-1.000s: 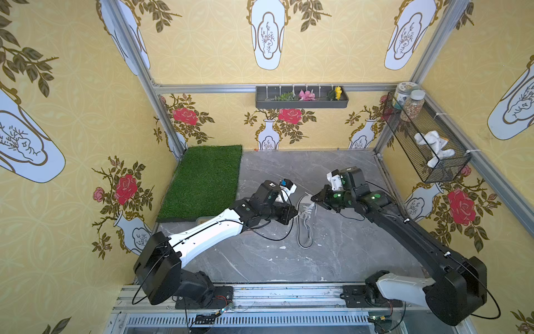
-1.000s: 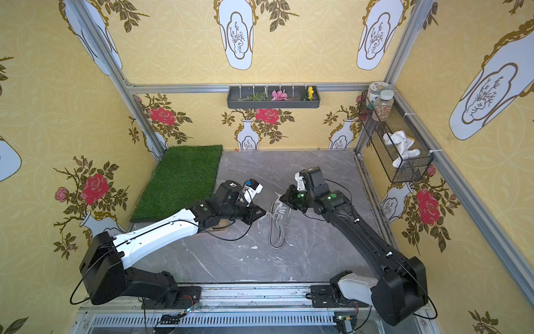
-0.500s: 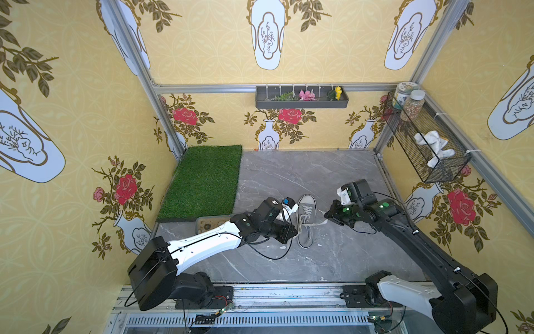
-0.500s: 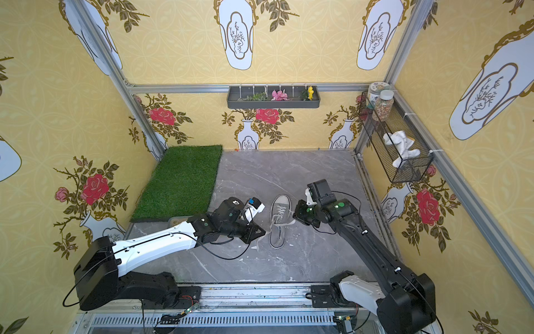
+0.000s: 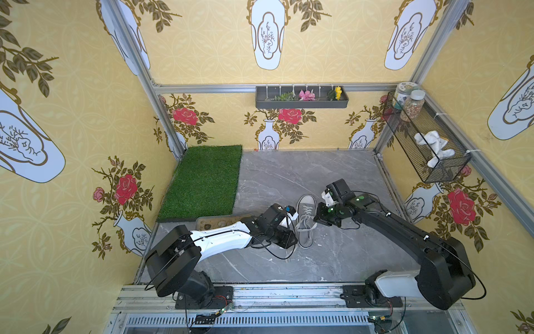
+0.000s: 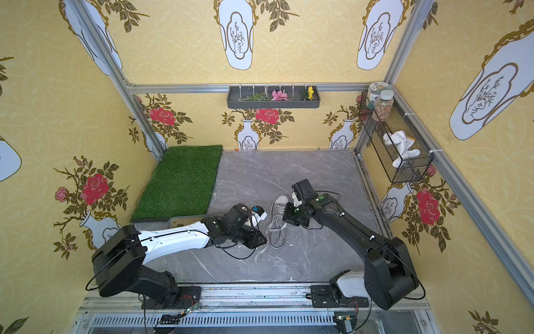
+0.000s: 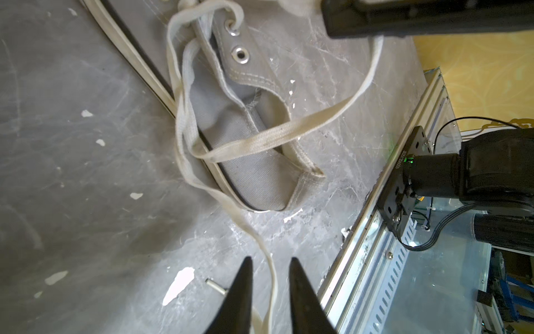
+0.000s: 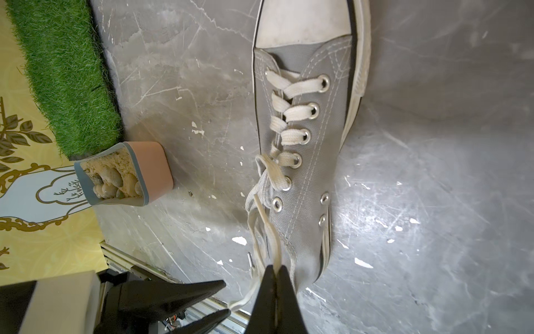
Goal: Tie the shoes
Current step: Cross the shoelace with the shoelace.
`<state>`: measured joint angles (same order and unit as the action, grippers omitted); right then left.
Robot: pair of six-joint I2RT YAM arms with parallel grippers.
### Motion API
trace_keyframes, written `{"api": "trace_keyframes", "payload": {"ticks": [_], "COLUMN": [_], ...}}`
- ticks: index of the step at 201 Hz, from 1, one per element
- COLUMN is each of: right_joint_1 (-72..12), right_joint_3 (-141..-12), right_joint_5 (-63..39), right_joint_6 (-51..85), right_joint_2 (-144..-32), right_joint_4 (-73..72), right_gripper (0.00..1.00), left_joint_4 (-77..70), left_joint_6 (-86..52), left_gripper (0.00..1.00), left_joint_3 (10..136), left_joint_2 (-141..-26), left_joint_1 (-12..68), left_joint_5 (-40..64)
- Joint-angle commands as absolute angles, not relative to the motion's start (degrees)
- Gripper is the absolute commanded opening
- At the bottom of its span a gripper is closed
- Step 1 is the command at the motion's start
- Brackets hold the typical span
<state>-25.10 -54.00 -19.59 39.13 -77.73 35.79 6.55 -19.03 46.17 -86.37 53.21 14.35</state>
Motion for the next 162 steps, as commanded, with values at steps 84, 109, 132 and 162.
{"api": "trace_keyframes", "payload": {"ticks": [84, 109, 132, 162], "right_joint_1": [-24.3, -24.1, -24.0, -24.0], "right_joint_3": [-54.1, -54.0, -54.0, -53.7], "right_joint_5": [-19.6, -19.2, -19.4, -19.5], "right_joint_6": [36.1, 35.6, 35.3, 35.3], "right_joint_2": [-77.0, -76.2, -75.9, -75.6], "right_joint_4": [36.0, 36.8, 36.9, 36.9], "right_gripper": [0.0, 0.0, 0.0, 0.0], "left_joint_4": [4.6, 6.0, 8.5, 10.3], "left_joint_6": [-16.5, -14.5, -12.0, -9.3], "left_gripper": [0.4, 0.38, 0.38, 0.38], "left_joint_3": [56.4, 61.9, 65.6, 69.1], "left_joint_2": [-96.4, -103.4, -107.3, -110.1], "left_joint_1": [42.9, 41.3, 39.8, 39.5], "left_joint_5": [21.5, 22.4, 23.6, 28.1]}}
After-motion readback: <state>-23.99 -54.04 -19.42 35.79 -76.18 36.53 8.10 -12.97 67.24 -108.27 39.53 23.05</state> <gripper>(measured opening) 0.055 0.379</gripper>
